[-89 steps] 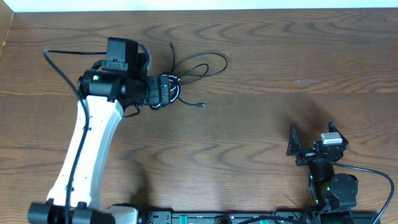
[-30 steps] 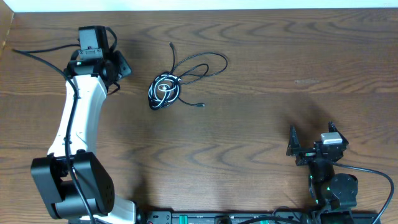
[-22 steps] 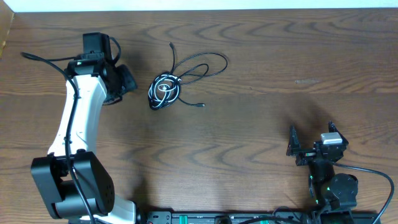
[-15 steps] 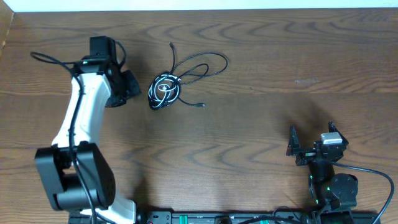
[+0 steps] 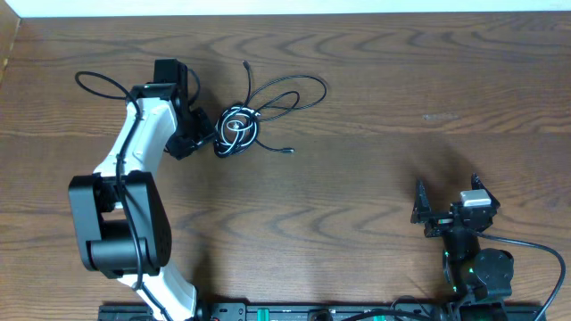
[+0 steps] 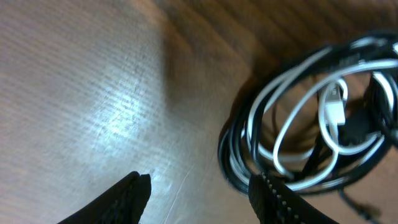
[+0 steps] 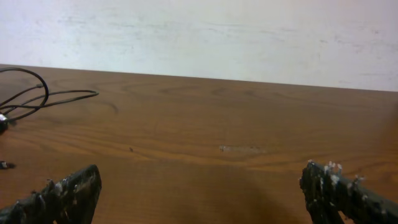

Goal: Untangle cables

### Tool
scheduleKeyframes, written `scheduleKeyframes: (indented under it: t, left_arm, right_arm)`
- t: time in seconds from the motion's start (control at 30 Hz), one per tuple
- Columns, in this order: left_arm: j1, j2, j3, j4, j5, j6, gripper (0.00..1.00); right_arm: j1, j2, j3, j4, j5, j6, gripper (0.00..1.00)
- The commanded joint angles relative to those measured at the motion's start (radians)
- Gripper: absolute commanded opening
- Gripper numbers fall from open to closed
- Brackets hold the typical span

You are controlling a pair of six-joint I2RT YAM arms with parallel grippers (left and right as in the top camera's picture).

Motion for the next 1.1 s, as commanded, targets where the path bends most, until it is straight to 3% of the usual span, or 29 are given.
scheduleKeyframes:
  t: [0.0,0.57,0.63,0.73,0.77,0.9,1.07]
  left_arm:
    - [-0.003,0.032,-0.006,0.022,-0.002,-0.070,0.57]
    - [-0.046,0.173,-0.006,0.068,0.017,-0.073,0.57]
    - [-0.046,0.180,-0.006,0.067,0.017,-0.068,0.50]
    - [-0.046,0.179,-0.005,0.068,0.017,-0.035,0.15]
    - [-0.046,0.179,-0.005,0.070,0.017,-0.022,0.07]
    - [-0.043,0.176,0.020,0.071,0.046,0.084,0.08]
    - [-0.032,0.132,0.070,0.084,0.201,0.257,0.08]
  right_arm:
    - [-0.005,-0.004,-0.001,-0.004,0.000,-0.011,0.99]
    - [-0.005,-0.004,-0.001,-0.004,0.006,-0.012,0.99]
    - [-0.006,-0.004,-0.001,-0.004,0.005,-0.012,0.99]
    - [-0.006,-0.004,-0.001,-0.002,0.002,-0.011,0.99]
    - [-0.006,-0.004,-0.001,0.002,-0.004,-0.011,0.99]
    - [-0.006,-0.004,-0.001,0.053,0.020,-0.012,0.99]
    - [-0.006,-0.004,-0.001,0.161,0.051,-0.012,0.99]
